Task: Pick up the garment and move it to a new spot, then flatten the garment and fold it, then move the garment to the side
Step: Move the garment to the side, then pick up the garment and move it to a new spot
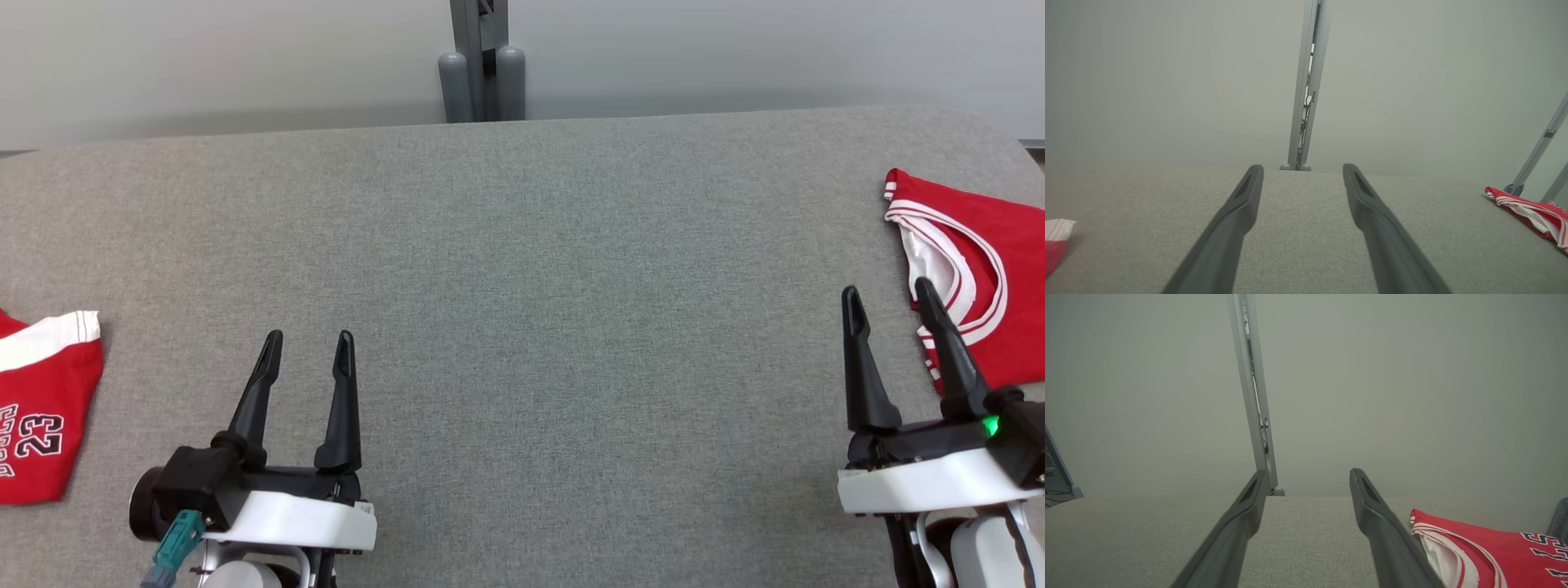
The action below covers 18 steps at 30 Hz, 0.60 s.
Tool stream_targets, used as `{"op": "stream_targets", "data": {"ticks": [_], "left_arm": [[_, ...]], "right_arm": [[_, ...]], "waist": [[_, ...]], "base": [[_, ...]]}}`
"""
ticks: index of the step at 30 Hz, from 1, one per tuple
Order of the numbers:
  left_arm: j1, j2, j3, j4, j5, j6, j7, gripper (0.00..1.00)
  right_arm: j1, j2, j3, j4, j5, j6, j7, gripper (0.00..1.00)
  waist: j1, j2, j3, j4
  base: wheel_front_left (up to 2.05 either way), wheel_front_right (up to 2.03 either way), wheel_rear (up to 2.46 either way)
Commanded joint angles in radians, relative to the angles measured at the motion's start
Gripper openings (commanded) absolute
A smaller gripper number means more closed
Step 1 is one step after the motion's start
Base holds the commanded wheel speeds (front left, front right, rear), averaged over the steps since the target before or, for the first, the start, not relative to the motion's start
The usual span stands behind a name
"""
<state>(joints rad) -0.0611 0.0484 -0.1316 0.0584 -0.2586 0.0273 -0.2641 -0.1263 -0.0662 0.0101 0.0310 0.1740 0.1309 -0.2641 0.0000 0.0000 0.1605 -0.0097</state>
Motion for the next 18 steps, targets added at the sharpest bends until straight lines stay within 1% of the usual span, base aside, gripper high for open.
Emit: {"op": "stream_targets", "data": {"ticks": [1, 18], "left_arm": [[0.006, 0.004, 0.006, 0.0, -0.003, 0.003, 0.0, 1.0], [0.021, 0.004, 0.008, 0.001, 0.009, -0.006, 0.0, 1.0]], "right_arm": [[0.013, 0.003, -0.006, 0.008, 0.001, 0.0, 0.0, 1.0], [0.031, 0.013, -0.008, 0.029, -0.002, 0.0, 0.0, 1.0]], "waist": [[0.0, 0.0, -0.005, -0.002], [0.0, 0.0, -0.013, 0.009]], "base": [[0.0, 0.0, 0.0], [0.0, 0.0, 0.0]]}}
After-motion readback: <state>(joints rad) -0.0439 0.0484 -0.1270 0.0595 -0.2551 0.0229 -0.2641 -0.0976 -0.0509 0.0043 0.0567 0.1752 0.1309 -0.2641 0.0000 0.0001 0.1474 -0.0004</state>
